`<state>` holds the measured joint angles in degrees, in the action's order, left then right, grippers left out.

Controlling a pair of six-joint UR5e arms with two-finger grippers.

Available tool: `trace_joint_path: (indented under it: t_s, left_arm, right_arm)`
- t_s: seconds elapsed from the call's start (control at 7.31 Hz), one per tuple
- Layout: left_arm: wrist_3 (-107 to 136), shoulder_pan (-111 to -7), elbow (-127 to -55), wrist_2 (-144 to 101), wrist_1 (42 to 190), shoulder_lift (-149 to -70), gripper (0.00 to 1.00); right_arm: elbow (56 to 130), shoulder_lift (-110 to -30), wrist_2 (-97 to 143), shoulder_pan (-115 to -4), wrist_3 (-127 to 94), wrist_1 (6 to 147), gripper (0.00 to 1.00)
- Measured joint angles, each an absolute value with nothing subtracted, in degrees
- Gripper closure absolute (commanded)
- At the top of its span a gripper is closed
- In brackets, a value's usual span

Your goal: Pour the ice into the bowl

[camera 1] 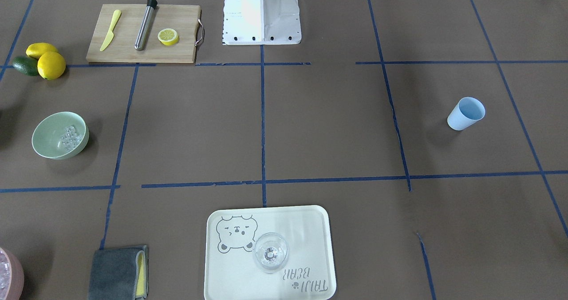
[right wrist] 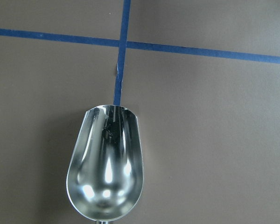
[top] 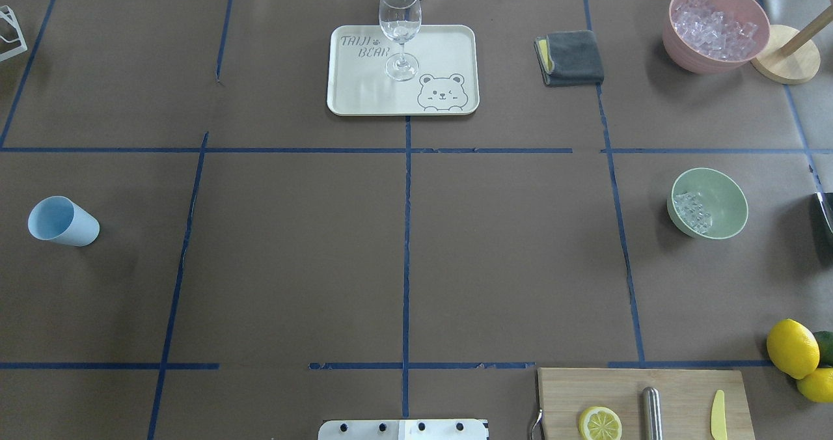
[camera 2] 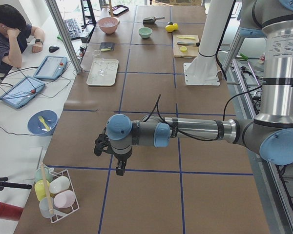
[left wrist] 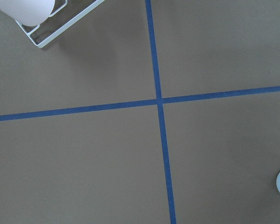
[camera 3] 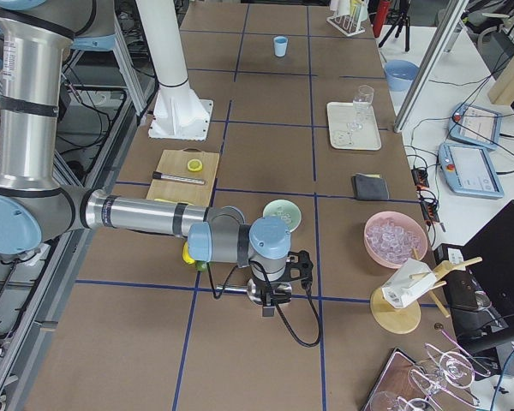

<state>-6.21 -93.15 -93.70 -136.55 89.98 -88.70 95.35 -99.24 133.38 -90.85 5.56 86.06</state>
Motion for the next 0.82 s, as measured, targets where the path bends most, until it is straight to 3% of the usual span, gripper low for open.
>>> trace_joint_path:
  t_s: [0.82]
  left_arm:
    - [-6.17, -92.90, -93.17, -136.58, 89.58, -88.44, 0.00]
  right_arm:
    - [95.46, -99.35, 133.68, -90.09, 5.37, 85.96, 0.00]
